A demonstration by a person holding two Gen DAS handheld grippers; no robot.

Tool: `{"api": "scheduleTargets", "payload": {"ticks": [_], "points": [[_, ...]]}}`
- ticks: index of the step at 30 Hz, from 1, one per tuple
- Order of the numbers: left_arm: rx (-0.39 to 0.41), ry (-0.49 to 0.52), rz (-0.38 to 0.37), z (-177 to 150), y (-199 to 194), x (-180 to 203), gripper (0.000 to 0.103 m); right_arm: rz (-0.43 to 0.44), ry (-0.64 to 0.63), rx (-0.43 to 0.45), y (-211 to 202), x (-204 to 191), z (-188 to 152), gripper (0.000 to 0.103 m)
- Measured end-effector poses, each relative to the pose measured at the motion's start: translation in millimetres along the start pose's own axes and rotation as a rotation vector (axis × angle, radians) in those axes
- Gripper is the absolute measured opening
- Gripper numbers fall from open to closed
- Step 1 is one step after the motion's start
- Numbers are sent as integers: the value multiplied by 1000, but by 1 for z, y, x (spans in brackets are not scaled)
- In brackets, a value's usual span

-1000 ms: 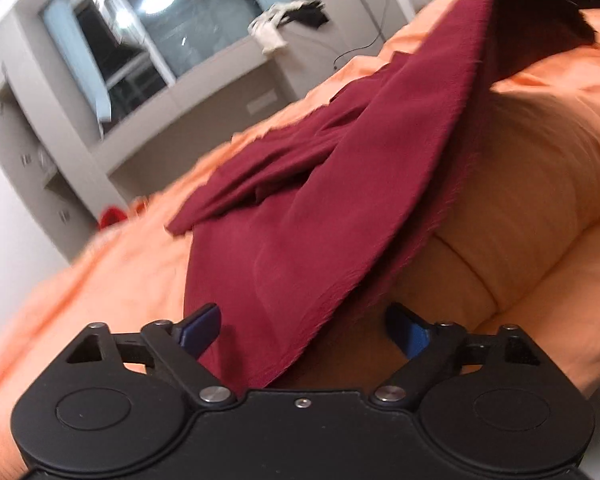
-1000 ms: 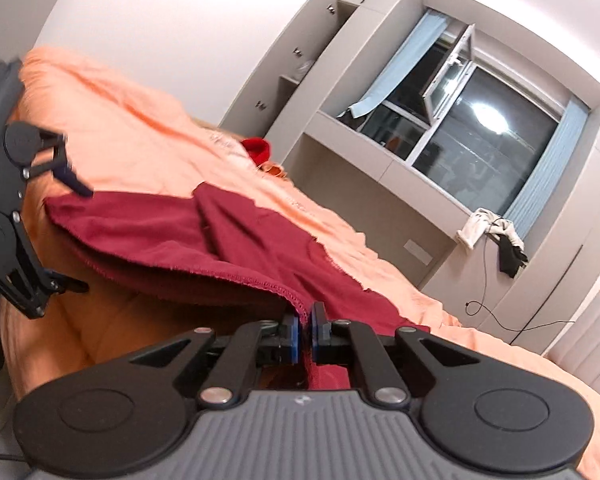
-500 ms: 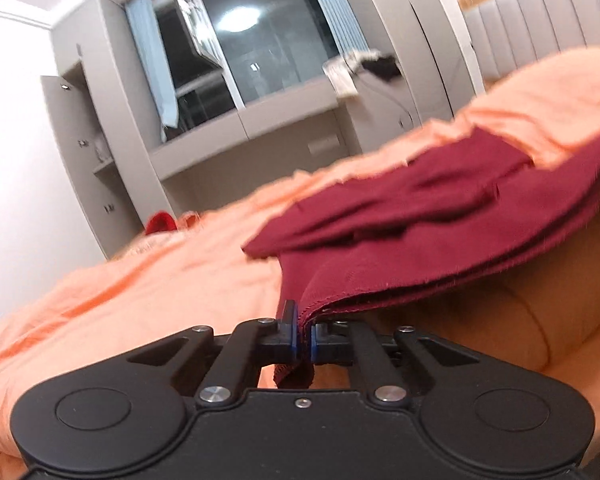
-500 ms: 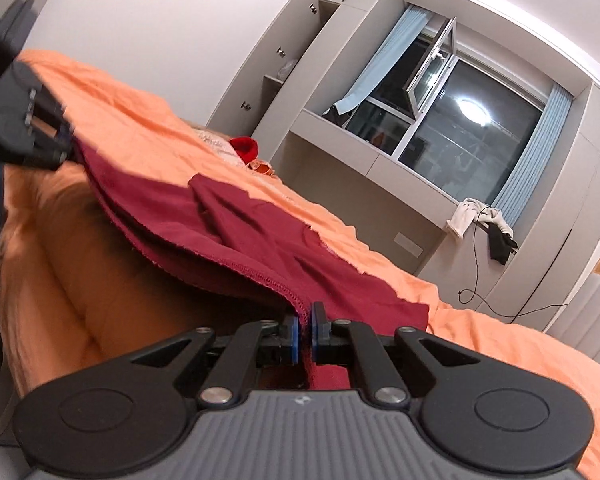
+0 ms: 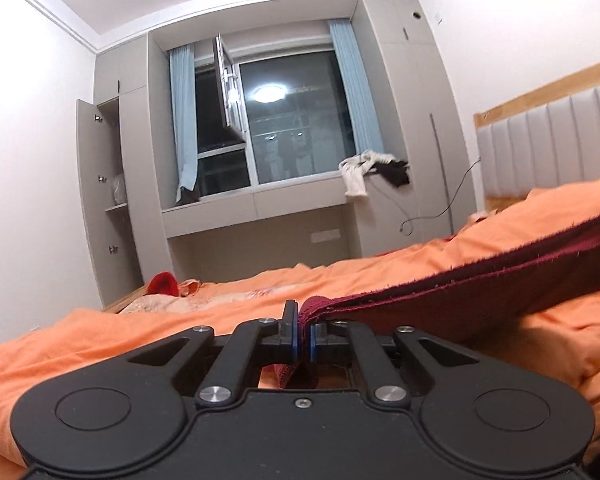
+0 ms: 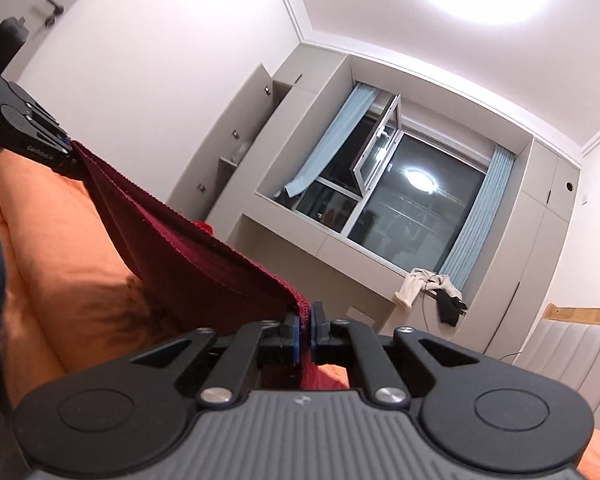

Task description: Fold small clothes

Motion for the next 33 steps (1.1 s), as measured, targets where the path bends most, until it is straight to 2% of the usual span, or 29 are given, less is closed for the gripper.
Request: {"api": "scheduleTargets", "payload": {"ticks": [5,9,15,19,21,27,33], "points": [[23,24,-37,17,-25,11,5,16,22,15,-32,18,17,5],[28,23,-32,31,1,14,5,10,28,24,-11,39,23,5],[-7,-45,5,53,84,7,6,-35,-25,20,84,63,23,6],[-45,15,67,56,155,10,6,-71,-94,-1,163,63,11,6],[-90,27,87,51,194,9,6,-63,-88,-33,201,61,1,6],[-235,-38,95,17,292,-2,6,26,-10,-156,292,51,-45,7],[-347,-85,116,-25,363,-12,6,80,19,-261,349,35,-94,6]]}}
Point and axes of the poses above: each gripper's, at about its wrist camera, not at the fingertips, and y roughly the way its jaws point, x to its right, z to its top, the point moved 5 cm from there along y, roughly the way its jaws point, and after that the axes turned 10 degrees about -y, right-handed, at the moved point
